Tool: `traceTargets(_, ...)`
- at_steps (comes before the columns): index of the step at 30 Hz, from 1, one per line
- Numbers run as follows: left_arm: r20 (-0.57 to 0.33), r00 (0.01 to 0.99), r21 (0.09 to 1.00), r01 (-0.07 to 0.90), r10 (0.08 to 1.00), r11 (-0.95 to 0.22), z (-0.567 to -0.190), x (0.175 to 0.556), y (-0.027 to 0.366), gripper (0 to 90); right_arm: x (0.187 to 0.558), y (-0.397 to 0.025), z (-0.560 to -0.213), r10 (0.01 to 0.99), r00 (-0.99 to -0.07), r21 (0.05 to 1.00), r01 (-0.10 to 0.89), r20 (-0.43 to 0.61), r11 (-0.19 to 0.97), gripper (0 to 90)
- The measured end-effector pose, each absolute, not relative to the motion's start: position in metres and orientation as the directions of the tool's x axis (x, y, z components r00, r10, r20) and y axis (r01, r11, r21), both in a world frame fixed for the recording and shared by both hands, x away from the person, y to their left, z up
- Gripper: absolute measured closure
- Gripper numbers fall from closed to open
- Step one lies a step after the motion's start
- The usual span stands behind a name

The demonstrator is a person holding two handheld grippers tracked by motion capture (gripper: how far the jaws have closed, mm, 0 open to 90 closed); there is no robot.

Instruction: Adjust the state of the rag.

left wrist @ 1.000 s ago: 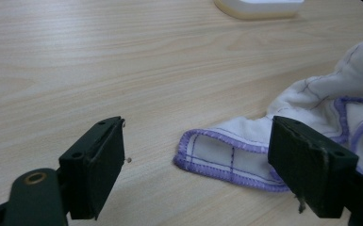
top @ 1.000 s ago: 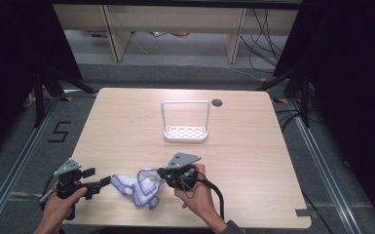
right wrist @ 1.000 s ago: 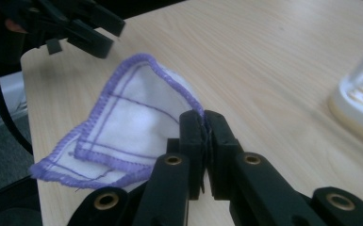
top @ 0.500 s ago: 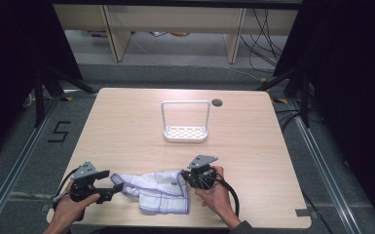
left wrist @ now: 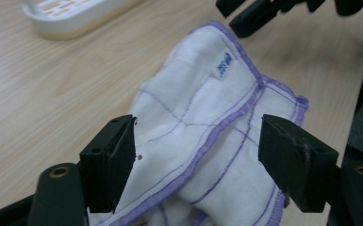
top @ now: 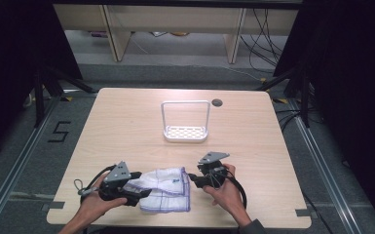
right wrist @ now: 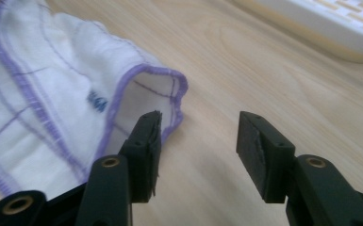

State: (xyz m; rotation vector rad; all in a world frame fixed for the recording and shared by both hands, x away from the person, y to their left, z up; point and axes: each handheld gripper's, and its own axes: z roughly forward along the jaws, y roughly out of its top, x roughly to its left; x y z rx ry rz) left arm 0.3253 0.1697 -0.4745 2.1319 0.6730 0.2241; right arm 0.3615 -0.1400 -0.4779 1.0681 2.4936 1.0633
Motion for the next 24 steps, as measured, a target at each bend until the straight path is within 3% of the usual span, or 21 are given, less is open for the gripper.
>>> traceTargets(6, -0.052, 0.897, 0.745, 0.328, 0.440, -0.581, -0.479, 0.337, 0.138, 32.0, 0.327, -0.155, -0.476, 0.683, -0.725, 0.718, 0.523, 0.090, 0.460, 48.7)
traceTargets(9, -0.067, 0.895, 0.741, 0.341, 0.442, -0.578, -0.483, 0.341, 0.132, 40.0, 0.319, -0.157, -0.477, 0.685, -0.722, 0.707, 0.536, 0.101, 0.461, 47.7)
traceTargets(10, -0.030, 0.902, 0.710, 0.322, 0.430, -0.626, -0.486, 0.345, 0.130, 43.0, 0.319, -0.158, -0.477, 0.687, -0.720, 0.707, 0.539, 0.104, 0.458, 47.7)
traceTargets(14, -0.034, 0.906, 0.703, 0.321, 0.422, -0.634, -0.491, 0.348, 0.128, 60.4, 0.319, -0.159, -0.477, 0.689, -0.716, 0.708, 0.545, 0.114, 0.449, 47.0)
traceTargets(18, -0.020, 0.919, 0.715, 0.289, 0.395, -0.637, -0.489, 0.353, 0.132, 83.2, 0.321, -0.158, -0.480, 0.671, -0.735, 0.736, 0.505, 0.094, 0.450, 47.3)
traceTargets(24, -0.009, 0.883, 0.779, 0.300, 0.469, -0.551, -0.468, 0.372, 0.144, 86.4, 0.315, -0.152, -0.474, 0.660, -0.740, 0.718, 0.527, 0.125, 0.455, 49.1)
